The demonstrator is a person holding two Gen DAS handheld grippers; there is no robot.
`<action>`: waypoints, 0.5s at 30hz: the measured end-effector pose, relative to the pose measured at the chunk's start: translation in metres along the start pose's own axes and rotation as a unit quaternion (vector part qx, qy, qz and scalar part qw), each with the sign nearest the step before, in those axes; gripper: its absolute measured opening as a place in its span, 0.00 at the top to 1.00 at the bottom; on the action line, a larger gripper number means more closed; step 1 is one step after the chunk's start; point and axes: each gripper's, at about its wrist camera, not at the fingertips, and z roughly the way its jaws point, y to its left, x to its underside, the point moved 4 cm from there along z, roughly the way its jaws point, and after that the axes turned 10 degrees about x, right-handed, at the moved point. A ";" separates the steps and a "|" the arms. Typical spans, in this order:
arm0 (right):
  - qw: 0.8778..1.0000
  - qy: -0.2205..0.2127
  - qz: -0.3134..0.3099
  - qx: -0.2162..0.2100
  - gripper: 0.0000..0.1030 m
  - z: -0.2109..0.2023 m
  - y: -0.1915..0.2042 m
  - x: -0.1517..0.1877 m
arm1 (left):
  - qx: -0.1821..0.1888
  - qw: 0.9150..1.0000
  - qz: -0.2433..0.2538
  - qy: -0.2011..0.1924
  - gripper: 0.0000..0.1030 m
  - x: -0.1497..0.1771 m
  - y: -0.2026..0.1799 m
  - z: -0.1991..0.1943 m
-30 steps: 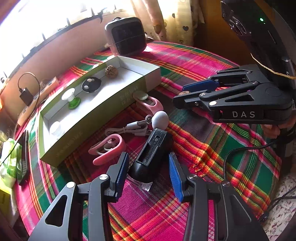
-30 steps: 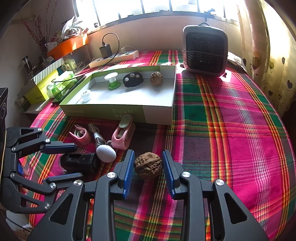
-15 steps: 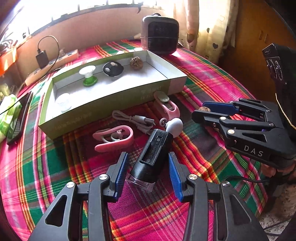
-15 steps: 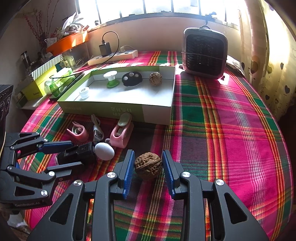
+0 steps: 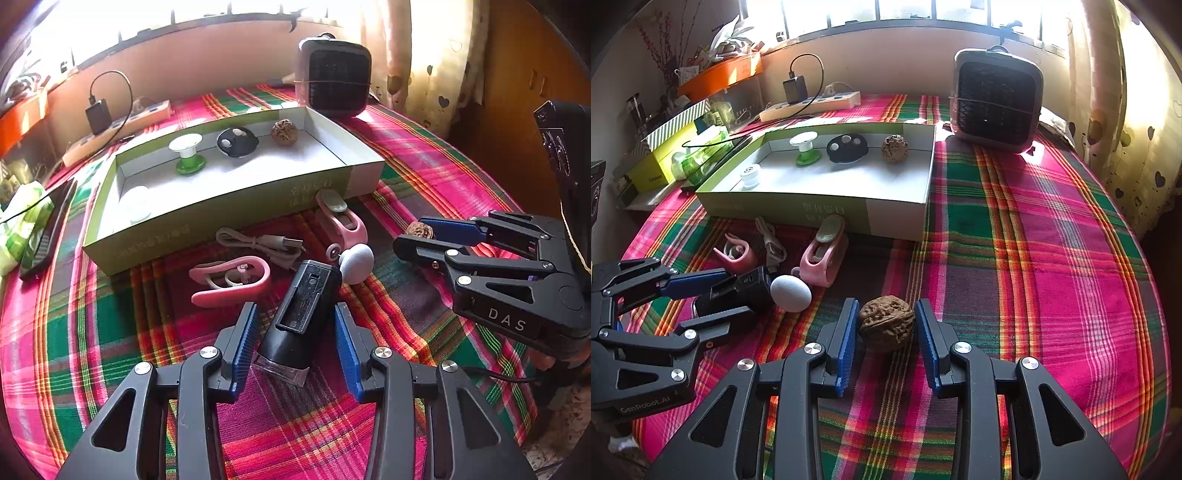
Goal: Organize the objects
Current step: 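Lift the black device with the left tool while the right tool holds the walnut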
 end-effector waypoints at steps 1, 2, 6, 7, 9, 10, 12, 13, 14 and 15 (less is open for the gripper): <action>1.000 0.000 -0.001 0.001 0.68 0.000 0.000 0.000 | 0.000 1.000 -0.001 0.000 0.65 0.000 0.000 0.000; 1.000 -0.001 -0.002 0.001 0.68 0.000 0.000 0.000 | 0.001 1.000 -0.003 -0.001 0.66 0.000 0.000 0.000; 1.000 -0.002 -0.004 0.003 0.68 -0.001 0.001 0.000 | 0.001 1.000 -0.003 -0.003 0.73 0.000 0.000 -0.001; 1.000 -0.003 -0.005 0.004 0.68 -0.001 0.001 0.000 | 0.002 1.000 -0.004 -0.002 0.74 0.000 0.000 -0.001; 1.000 -0.004 -0.007 0.005 0.68 -0.001 0.002 0.000 | 0.003 1.000 -0.005 -0.002 0.76 0.000 0.000 -0.001; 1.000 -0.004 -0.007 0.005 0.68 -0.001 0.002 0.000 | 0.004 1.000 -0.005 -0.002 0.76 0.000 0.000 -0.002; 1.000 -0.005 -0.006 0.005 0.68 -0.002 0.002 0.001 | 0.003 1.000 -0.005 -0.002 0.76 0.000 0.000 -0.002; 1.000 -0.005 -0.006 0.006 0.68 -0.002 0.002 0.001 | 0.003 1.000 -0.005 -0.002 0.76 0.000 0.000 -0.002; 1.000 -0.005 -0.006 0.006 0.69 -0.002 0.002 0.001 | 0.004 1.000 -0.006 -0.002 0.76 0.000 0.001 -0.002; 1.000 -0.005 -0.006 0.006 0.69 -0.002 0.002 0.000 | 0.004 1.000 -0.006 -0.003 0.76 0.000 0.001 -0.002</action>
